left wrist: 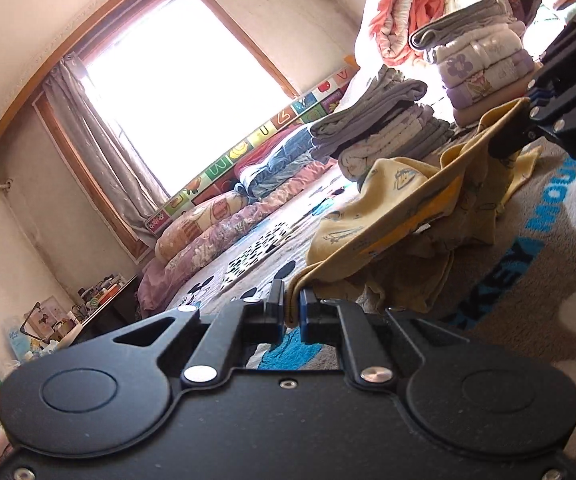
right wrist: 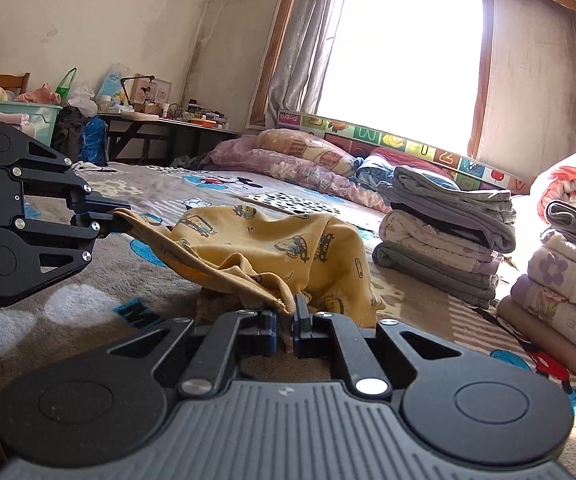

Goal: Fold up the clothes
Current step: 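Lift the yellow garment with both grippers and shake it open in the air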

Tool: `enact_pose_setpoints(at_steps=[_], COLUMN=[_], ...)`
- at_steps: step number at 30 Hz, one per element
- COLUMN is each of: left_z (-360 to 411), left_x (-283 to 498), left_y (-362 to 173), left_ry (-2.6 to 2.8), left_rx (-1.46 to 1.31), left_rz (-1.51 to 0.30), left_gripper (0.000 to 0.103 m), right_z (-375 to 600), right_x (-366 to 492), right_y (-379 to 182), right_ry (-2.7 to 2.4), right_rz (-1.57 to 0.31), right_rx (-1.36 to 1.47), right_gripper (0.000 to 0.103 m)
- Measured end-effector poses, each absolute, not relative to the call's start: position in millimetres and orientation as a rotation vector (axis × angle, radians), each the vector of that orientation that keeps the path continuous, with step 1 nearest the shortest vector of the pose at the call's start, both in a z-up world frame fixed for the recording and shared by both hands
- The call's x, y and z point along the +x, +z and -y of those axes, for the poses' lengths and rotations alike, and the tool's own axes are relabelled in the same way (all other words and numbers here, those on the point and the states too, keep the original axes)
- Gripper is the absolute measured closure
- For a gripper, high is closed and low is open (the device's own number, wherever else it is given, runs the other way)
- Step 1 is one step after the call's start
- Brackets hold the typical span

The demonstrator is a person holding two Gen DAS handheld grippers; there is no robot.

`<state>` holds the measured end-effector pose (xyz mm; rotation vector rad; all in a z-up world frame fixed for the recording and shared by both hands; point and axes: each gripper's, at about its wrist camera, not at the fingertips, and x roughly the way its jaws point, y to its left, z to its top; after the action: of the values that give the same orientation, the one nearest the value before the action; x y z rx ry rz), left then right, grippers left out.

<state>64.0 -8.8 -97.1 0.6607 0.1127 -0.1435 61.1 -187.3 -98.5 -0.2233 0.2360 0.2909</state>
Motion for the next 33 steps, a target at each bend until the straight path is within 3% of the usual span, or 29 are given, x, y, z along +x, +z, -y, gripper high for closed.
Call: enact_pose_setpoints(at_steps=[14,33], left_z=[11.3,4.9], left_x=[39.1,10.1], left_y=[-2.7,80.2], left_ry=[-0.143,-0.101], left_rx=[0.506,0.616], left_rz=[-0.014,0.179], left_gripper=[0.096,0.096], right_z=[206.6,222.2], right_x=[20.6,3.8], right_y=[-12.7,97.6], right_ry=[0.281,0.258], right_rz=[-0.085,0.09], right_rx=[-0.22,-0.399], right_gripper=[0.095,0.095])
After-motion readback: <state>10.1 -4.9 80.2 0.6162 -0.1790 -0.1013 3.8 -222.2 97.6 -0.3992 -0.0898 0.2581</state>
